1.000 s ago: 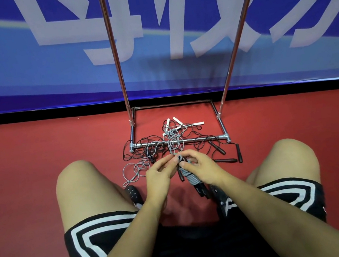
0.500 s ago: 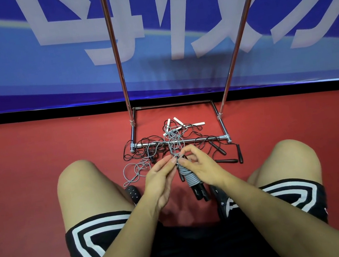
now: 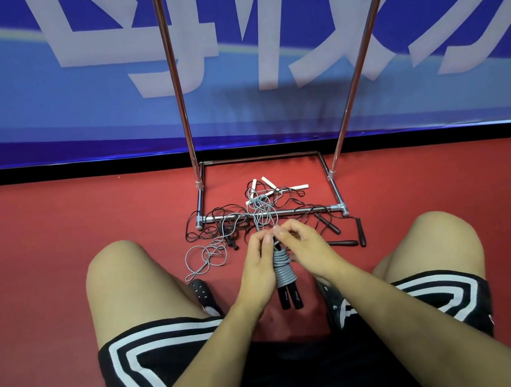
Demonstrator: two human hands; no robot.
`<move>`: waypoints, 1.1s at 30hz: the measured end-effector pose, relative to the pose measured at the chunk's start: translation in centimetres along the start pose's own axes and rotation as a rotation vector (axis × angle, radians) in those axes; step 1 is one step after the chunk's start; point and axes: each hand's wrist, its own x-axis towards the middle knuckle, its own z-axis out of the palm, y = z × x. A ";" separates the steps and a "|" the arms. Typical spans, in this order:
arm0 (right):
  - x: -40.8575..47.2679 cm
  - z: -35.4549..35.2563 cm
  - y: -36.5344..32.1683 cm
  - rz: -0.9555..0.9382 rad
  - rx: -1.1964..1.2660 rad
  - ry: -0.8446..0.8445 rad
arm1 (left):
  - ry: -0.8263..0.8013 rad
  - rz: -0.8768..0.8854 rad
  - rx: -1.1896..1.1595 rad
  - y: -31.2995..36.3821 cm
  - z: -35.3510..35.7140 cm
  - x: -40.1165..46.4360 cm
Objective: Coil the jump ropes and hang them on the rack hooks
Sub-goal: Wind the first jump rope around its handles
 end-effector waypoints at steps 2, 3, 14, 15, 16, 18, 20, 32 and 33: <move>0.1 -0.2 0.0 -0.028 -0.085 0.031 | -0.019 -0.003 0.049 -0.4 0.1 -0.1; 0.1 -0.3 0.0 -0.024 -0.102 0.047 | -0.032 -0.011 0.061 -0.4 0.1 -0.2; 0.7 -1.5 -0.2 -0.014 -0.068 0.245 | -0.197 0.038 0.479 1.2 -1.1 0.7; 0.7 -1.6 -0.3 -0.013 -0.068 0.255 | -0.201 0.043 0.509 1.4 -1.1 0.7; 0.7 -1.6 -0.5 -0.017 -0.065 0.263 | -0.193 0.033 0.516 1.4 -1.1 0.7; 0.8 -1.6 -0.6 -0.020 -0.038 0.264 | -0.162 -0.021 0.414 1.6 -0.8 0.7; 0.8 -1.6 -1.0 -0.027 -0.008 0.265 | -0.132 -0.071 0.288 1.7 -0.3 0.9; 3.5 -1.4 -4.5 0.027 0.243 0.145 | 0.019 -0.145 -0.127 6.6 -0.4 5.5; 4.1 -1.2 -5.5 0.012 0.288 0.152 | 0.028 -0.133 -0.146 7.4 -0.3 6.2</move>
